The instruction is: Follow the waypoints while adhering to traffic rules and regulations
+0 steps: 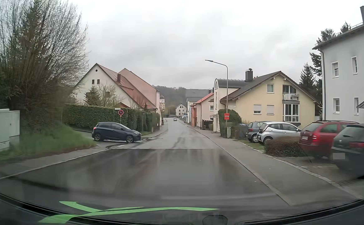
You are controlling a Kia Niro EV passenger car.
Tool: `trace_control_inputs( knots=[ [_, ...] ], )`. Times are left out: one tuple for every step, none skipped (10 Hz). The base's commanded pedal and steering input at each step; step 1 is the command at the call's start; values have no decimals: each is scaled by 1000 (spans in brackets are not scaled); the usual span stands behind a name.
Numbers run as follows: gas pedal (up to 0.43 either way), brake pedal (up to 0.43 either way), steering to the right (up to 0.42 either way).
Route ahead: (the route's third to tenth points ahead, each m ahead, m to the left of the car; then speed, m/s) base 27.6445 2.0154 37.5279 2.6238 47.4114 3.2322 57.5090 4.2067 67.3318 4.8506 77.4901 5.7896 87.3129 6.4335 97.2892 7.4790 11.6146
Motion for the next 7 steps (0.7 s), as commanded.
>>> trace_control_inputs(
  knots=[
    [0, 0, -7],
    [0, 0, -7],
    [0, 0, -6],
    [0, 0, -6],
    [0, 0, -6],
    [0, 0, -6],
    [0, 0, -6]
  ],
)
